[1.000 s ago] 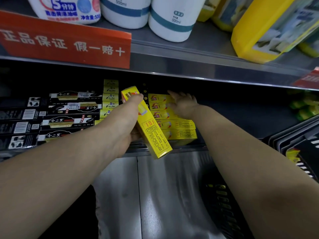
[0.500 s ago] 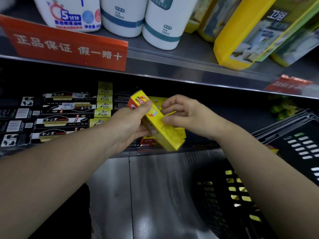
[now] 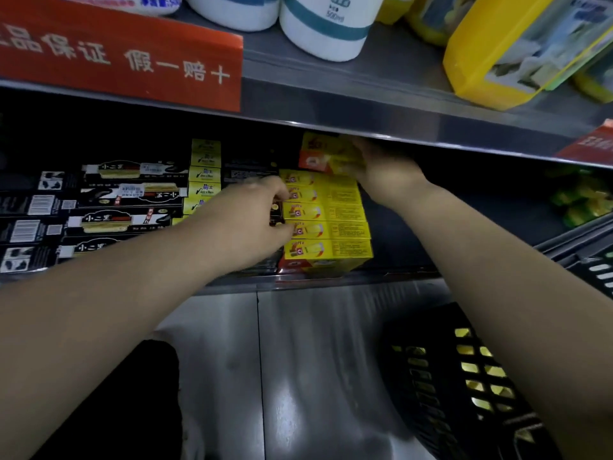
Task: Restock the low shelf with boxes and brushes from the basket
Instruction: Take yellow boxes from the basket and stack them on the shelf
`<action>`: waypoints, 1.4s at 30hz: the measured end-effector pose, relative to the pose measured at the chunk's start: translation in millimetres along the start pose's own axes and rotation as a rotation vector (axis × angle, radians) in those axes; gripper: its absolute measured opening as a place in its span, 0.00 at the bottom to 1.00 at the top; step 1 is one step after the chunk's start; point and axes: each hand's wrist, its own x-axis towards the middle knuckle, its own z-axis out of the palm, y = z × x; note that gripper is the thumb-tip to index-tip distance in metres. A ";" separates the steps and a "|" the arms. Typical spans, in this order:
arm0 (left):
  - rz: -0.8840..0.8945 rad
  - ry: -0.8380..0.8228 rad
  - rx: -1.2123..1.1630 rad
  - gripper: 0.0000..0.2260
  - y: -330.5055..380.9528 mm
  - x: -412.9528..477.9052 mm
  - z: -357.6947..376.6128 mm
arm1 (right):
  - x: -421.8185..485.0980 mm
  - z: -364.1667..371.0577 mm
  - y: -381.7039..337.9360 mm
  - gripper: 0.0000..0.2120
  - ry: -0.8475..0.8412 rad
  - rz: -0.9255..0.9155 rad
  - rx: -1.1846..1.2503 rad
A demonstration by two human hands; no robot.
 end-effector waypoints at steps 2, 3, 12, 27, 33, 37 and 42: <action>-0.002 -0.039 0.032 0.22 -3.2 0.6 3.6 | 25.0 13.0 3.9 0.26 0.009 0.021 -0.021; 0.005 -0.043 0.045 0.23 -3.9 1.5 4.9 | 34.5 19.9 3.6 0.26 -0.001 0.034 -0.007; 0.053 -0.052 0.131 0.29 -4.6 7.5 13.4 | 64.7 60.7 3.4 0.23 -0.239 -0.052 0.165; 0.103 -0.053 0.155 0.27 8.6 3.2 15.4 | 54.8 62.5 -0.1 0.23 -0.318 -0.029 0.228; 0.130 -0.035 0.109 0.26 21.7 -0.9 10.4 | 36.4 47.4 -5.3 0.27 -0.250 0.012 0.070; 0.196 -0.045 0.102 0.24 40.9 -5.5 13.2 | -6.9 9.8 -1.5 0.21 -0.235 -0.026 0.154; 0.329 -0.086 0.064 0.22 82.8 -16.2 25.0 | -111.6 -39.0 22.2 0.13 -0.078 -0.060 0.365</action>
